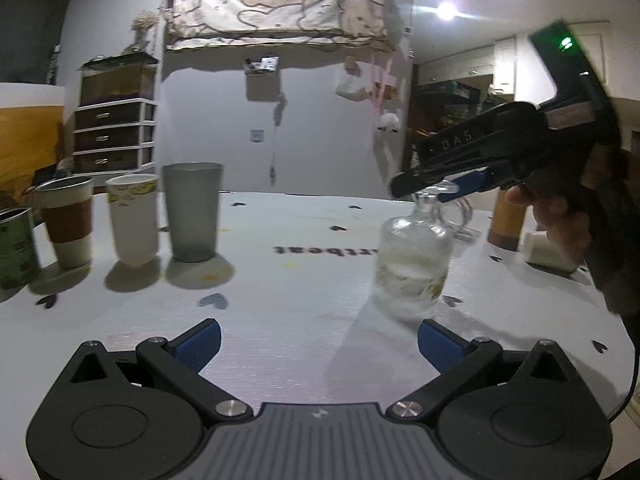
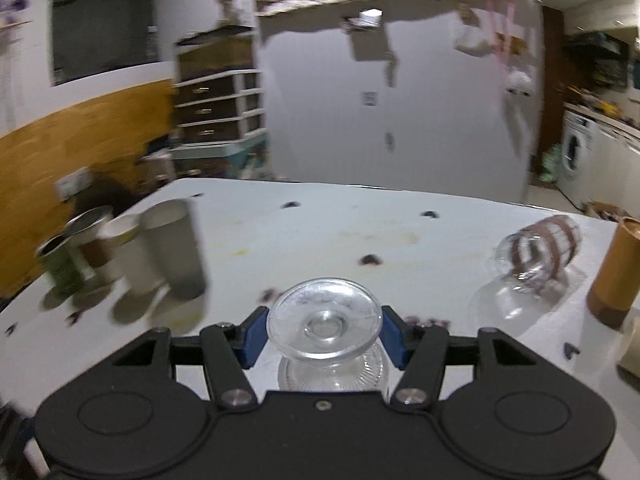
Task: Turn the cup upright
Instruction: 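Lift the stemmed glass with the right gripper and tilt it toward the left gripper, then grasp the ribbed bowl with the left gripper while the right gripper holds the base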
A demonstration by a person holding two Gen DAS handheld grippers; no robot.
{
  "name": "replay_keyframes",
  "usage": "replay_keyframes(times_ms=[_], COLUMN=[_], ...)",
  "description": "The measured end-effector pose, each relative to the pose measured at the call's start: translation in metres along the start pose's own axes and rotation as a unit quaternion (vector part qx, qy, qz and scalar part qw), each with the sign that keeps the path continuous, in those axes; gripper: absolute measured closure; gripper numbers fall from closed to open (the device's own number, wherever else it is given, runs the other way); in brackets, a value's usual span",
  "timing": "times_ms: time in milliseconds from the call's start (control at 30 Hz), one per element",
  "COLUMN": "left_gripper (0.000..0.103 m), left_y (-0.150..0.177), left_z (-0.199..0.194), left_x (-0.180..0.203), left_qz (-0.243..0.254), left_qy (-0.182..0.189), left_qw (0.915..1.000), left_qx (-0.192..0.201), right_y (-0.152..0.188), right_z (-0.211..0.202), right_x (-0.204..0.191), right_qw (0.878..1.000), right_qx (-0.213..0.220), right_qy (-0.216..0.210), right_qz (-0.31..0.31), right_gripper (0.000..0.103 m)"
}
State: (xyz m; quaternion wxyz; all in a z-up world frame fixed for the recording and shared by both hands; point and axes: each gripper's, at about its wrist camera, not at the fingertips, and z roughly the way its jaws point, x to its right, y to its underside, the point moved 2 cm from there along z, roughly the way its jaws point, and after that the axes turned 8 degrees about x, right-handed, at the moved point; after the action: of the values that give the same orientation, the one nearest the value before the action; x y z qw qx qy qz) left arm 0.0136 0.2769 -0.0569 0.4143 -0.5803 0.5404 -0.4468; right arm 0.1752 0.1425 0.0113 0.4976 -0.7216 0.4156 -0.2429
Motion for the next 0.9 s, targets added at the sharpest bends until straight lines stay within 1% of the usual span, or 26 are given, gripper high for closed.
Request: replay_keyframes(times_ms=[67, 133, 267, 367, 433, 533, 633, 700, 800, 900], left_gripper=[0.000, 0.000, 0.000, 0.000, 0.000, 0.000, 0.000, 0.000, 0.000, 0.000], left_y=[0.001, 0.003, 0.008, 0.011, 0.012, 0.013, 0.011, 0.009, 0.007, 0.003], left_z=[0.002, 0.003, 0.007, 0.008, 0.007, 0.008, 0.007, 0.008, 0.010, 0.015], left_x=[0.005, 0.007, 0.007, 0.008, 0.007, 0.001, -0.002, -0.002, 0.000, -0.001], left_qz=[0.005, 0.008, 0.003, 0.004, 0.004, -0.010, -0.023, -0.027, -0.032, -0.049], left_qy=[0.005, 0.007, 0.013, 0.019, 0.015, 0.003, -0.006, -0.009, 0.000, 0.024], left_qw=[1.0000, 0.9999, 0.9997, 0.9994, 0.9994, 0.9994, 0.9993, 0.9992, 0.9988, 0.9972], left_qx=[-0.003, -0.007, -0.023, -0.030, -0.030, -0.032, -0.030, -0.029, -0.036, -0.050], right_y=[0.012, 0.023, 0.044, 0.060, 0.072, 0.091, 0.111, 0.122, 0.138, 0.142], right_z=[-0.014, -0.031, -0.067, -0.091, -0.107, -0.125, -0.132, -0.130, -0.120, -0.118], right_x=[-0.012, -0.021, -0.034, -0.035, -0.032, -0.028, -0.028, -0.029, -0.024, -0.023], right_qw=[1.000, 0.999, 0.996, 0.995, 0.995, 0.997, 0.997, 0.998, 0.998, 0.999], right_qx=[0.002, 0.022, 0.049, 0.055, 0.050, 0.028, 0.004, -0.014, -0.041, -0.029], right_qy=[-0.016, -0.023, -0.026, -0.027, -0.029, -0.028, -0.023, -0.018, -0.020, -0.017], right_qz=[-0.019, -0.039, -0.068, -0.076, -0.075, -0.073, -0.072, -0.067, -0.035, -0.016], right_gripper=[0.043, 0.043, 0.043, 0.043, 0.043, 0.043, 0.043, 0.043, 0.043, 0.043])
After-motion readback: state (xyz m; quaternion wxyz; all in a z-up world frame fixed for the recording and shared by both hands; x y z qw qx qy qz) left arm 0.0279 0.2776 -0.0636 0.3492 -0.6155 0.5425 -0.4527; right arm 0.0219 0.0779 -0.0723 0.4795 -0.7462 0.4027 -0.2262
